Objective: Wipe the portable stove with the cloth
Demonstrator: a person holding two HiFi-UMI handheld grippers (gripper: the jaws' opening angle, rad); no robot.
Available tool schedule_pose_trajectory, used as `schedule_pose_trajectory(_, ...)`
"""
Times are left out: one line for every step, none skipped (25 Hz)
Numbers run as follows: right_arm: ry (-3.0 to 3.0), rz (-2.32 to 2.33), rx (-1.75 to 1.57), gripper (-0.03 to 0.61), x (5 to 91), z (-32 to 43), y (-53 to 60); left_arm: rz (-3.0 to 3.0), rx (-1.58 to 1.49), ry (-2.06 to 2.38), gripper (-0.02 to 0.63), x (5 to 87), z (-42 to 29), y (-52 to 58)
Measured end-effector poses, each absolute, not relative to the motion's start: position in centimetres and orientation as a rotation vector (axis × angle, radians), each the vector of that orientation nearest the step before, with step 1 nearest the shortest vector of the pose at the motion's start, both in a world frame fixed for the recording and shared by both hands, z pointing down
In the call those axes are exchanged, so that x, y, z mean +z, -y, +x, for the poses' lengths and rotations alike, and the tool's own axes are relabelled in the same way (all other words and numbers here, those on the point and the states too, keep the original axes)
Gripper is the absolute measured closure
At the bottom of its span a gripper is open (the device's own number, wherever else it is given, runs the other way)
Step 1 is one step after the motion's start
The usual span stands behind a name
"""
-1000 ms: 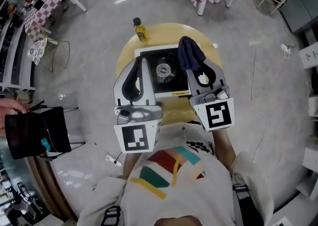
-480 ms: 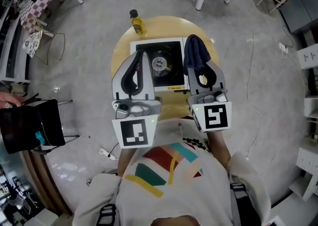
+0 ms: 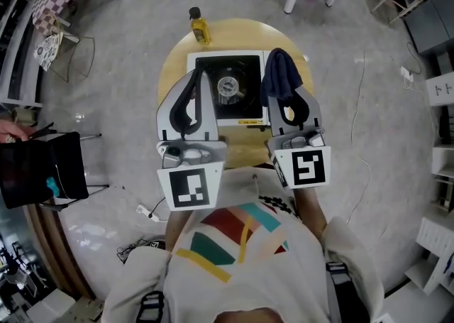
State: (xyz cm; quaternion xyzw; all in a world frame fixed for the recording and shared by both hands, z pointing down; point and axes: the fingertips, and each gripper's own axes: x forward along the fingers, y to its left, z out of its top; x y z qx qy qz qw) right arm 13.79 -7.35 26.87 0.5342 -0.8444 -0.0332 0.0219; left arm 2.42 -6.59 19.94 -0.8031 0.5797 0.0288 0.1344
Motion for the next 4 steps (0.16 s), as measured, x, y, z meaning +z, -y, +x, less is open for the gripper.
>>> schedule_pose_trajectory(2.628, 1.648, -0.095, 0.546, 26.84, 13.65, 7.23, -2.324, 0.082, -1.680, 0.608, 19.92, 2.48, 6.51)
schedule_pose_trajectory(2.636, 1.643, -0.095, 0.546, 26.77, 13.56, 7.11, -2.322, 0.079, -1.678, 0.608, 19.89, 2.57, 6.43)
schedule_pose_trajectory(2.643, 1.639, -0.101, 0.546, 26.68, 13.52, 7.01, -2.320, 0.077, -1.675, 0.609, 19.87, 2.69, 6.35)
schedule_pose_trajectory(2.649, 1.635, -0.110, 0.546, 26.58, 13.49, 6.91, -2.318, 0.075, -1.672, 0.609, 19.85, 2.83, 6.26)
